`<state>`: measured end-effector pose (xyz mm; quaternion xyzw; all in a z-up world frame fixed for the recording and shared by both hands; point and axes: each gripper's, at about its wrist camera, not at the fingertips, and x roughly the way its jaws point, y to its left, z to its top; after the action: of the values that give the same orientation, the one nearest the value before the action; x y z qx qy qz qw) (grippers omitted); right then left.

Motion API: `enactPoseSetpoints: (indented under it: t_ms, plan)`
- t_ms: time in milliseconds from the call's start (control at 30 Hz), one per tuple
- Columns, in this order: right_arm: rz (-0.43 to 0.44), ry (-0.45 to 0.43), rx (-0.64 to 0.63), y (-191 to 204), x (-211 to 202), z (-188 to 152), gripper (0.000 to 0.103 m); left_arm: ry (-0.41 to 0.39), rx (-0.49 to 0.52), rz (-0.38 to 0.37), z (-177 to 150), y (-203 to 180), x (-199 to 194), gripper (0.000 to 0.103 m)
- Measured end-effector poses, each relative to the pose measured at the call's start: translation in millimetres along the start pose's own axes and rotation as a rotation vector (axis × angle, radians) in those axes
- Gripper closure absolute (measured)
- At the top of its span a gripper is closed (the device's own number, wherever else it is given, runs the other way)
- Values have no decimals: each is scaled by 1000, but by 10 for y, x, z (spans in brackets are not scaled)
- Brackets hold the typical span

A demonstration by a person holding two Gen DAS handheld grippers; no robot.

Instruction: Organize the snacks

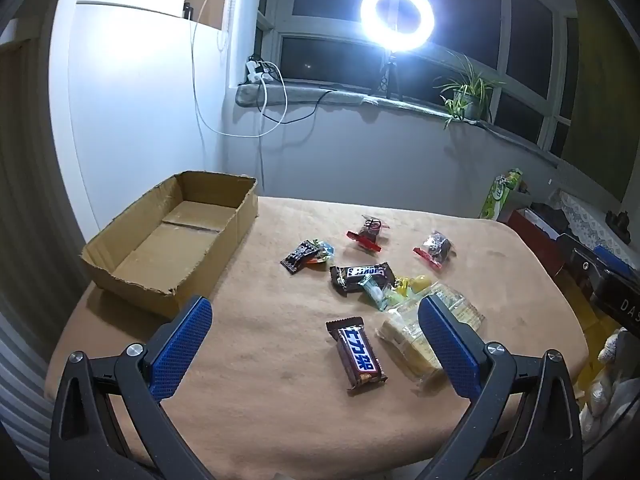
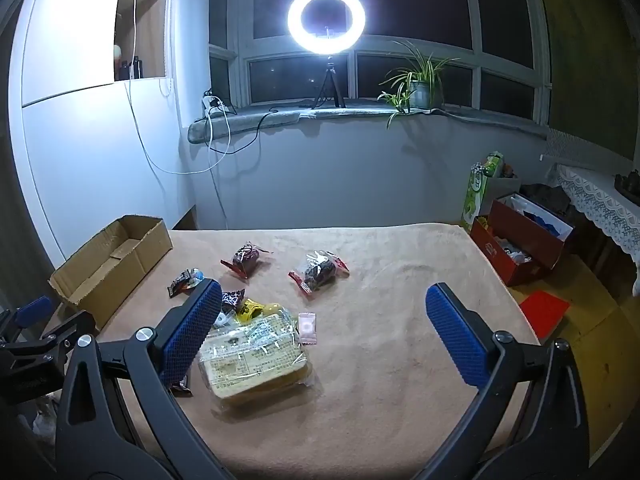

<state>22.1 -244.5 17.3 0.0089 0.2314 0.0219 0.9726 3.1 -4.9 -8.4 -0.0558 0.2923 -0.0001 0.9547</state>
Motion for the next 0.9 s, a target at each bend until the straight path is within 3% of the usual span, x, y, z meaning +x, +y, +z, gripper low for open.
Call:
enactPoseSetpoints:
  t_ms: [900]
  plan:
    - [-3, 4, -6, 12, 26, -34, 0, 9, -12, -23, 29, 59, 28, 0]
